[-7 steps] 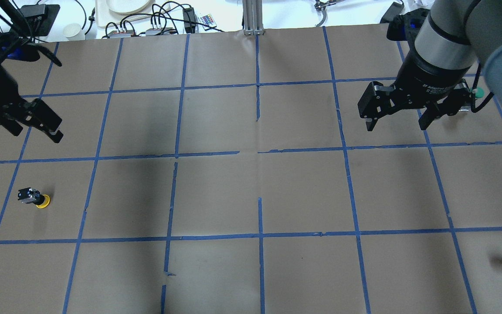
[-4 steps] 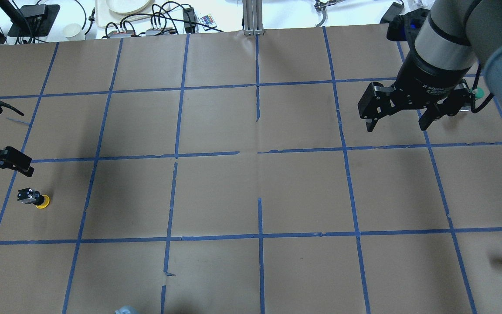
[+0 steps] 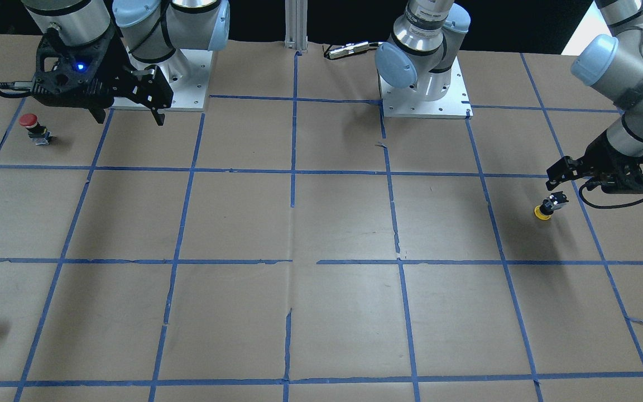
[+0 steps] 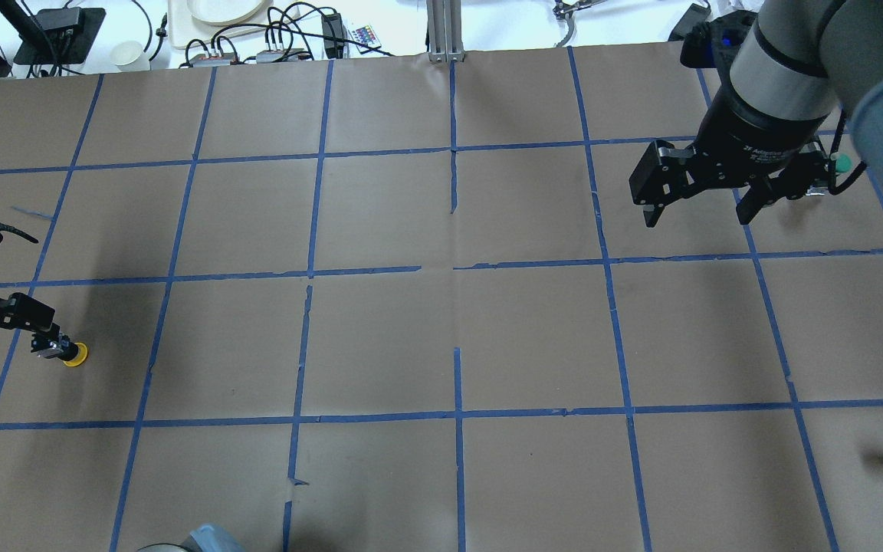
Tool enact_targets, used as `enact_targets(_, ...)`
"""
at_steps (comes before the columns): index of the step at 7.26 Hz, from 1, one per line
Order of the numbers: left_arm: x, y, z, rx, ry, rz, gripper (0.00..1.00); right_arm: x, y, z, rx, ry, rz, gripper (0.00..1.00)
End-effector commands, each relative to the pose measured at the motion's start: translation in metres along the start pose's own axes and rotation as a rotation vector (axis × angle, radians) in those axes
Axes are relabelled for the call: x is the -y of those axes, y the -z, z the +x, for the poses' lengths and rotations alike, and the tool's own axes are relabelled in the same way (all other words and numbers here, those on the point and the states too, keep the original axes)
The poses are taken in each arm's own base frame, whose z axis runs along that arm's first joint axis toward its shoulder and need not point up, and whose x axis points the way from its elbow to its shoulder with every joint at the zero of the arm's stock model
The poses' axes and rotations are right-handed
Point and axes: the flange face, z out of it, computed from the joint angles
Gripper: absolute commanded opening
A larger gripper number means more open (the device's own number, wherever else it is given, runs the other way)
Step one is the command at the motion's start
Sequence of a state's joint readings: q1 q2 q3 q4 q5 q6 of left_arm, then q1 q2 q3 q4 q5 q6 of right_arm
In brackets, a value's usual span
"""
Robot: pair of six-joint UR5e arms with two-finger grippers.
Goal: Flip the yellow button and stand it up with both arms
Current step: 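Close the left gripper on the button's metal body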
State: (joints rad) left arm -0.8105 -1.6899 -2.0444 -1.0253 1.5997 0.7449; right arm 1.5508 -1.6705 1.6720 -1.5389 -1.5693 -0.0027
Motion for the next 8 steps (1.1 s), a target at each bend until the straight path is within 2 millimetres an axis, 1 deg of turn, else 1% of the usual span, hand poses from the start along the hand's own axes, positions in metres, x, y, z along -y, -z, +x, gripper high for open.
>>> enact_targets(1,0.008,-0.024,-0.008,-0.025,0.001,0.01,0.98,-0.001,-0.002,0.0,0.002,-0.001,-0.006,1.0)
enact_targets(2,0.012,-0.032,-0.013,-0.012,-0.012,0.023,0.98,-0.001,-0.003,0.0,0.002,-0.003,-0.008,1.0)
enact_targets(3,0.011,-0.039,-0.013,-0.02,-0.012,0.012,0.97,-0.001,-0.003,-0.001,0.006,-0.004,-0.01,1.0)
enact_targets(4,0.011,-0.041,-0.013,-0.023,-0.012,0.01,0.95,-0.001,-0.003,-0.001,0.006,-0.004,-0.008,1.0)
enact_targets(5,0.011,-0.041,-0.013,-0.023,-0.012,0.01,0.91,-0.001,-0.003,-0.001,0.009,-0.009,-0.008,1.0)
enact_targets(6,0.01,-0.042,-0.012,-0.024,-0.014,0.007,0.77,-0.001,-0.003,-0.001,0.008,-0.006,-0.01,1.0)
enact_targets(8,0.007,-0.043,-0.01,-0.022,-0.019,0.004,0.45,-0.001,-0.004,0.0,0.005,-0.009,-0.013,1.0)
